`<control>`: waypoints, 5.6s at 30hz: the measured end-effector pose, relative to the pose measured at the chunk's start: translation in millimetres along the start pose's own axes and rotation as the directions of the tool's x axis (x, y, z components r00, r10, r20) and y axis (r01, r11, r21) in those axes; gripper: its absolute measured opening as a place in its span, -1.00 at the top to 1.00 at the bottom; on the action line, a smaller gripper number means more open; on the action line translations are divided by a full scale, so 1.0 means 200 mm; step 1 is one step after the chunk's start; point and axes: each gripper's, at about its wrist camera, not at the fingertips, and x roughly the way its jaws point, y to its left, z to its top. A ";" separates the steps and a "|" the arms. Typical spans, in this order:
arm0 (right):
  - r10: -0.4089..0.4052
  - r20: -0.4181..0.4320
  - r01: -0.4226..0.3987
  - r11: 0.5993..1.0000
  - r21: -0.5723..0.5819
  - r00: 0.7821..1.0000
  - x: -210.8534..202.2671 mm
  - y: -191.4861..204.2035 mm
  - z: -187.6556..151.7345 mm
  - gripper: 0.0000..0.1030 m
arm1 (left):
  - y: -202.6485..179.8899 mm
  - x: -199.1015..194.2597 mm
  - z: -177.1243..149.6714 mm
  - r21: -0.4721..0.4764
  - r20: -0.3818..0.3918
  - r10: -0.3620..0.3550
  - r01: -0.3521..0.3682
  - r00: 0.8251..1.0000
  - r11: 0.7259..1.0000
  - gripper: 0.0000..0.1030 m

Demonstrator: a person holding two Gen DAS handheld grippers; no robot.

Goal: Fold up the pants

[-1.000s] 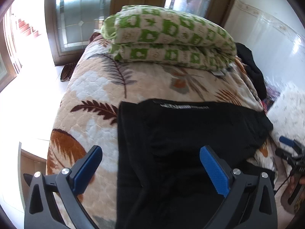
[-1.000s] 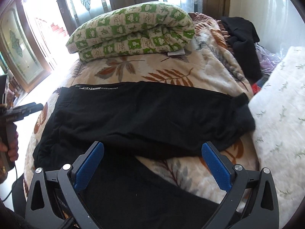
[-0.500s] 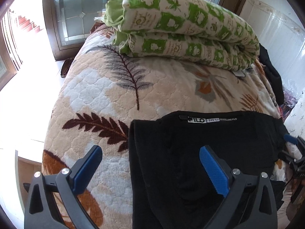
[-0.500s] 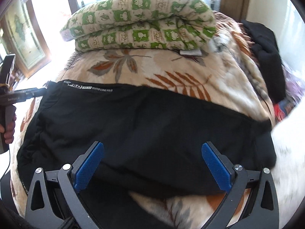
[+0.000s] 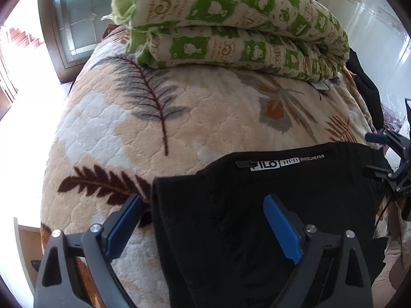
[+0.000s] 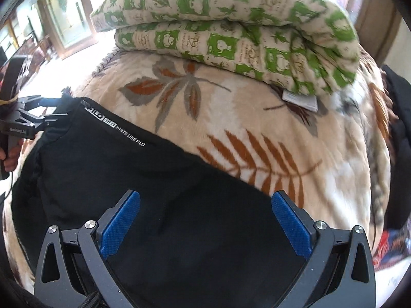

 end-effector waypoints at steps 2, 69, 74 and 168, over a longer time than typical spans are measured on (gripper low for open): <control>0.002 -0.016 -0.002 1.000 -0.029 1.000 0.04 0.00 0.02 -0.98 | -0.02 0.02 0.01 0.013 -0.008 0.005 -0.005 1.000 1.000 -0.82; -0.084 -0.042 0.060 0.914 -0.401 0.996 -0.18 0.46 -0.36 -0.37 | -0.31 -0.83 -0.50 0.295 0.138 -0.243 0.194 0.960 0.936 0.79; -0.113 -0.033 0.098 0.950 -0.296 0.993 -0.15 0.41 -0.33 0.88 | -0.30 -0.82 -0.46 0.291 0.142 -0.239 0.190 0.961 0.938 0.79; 0.065 -0.039 -0.069 0.992 -0.110 0.997 -0.31 1.18 -1.04 0.76 | -0.24 -0.73 -0.96 0.236 0.002 -0.168 0.163 0.986 0.958 0.80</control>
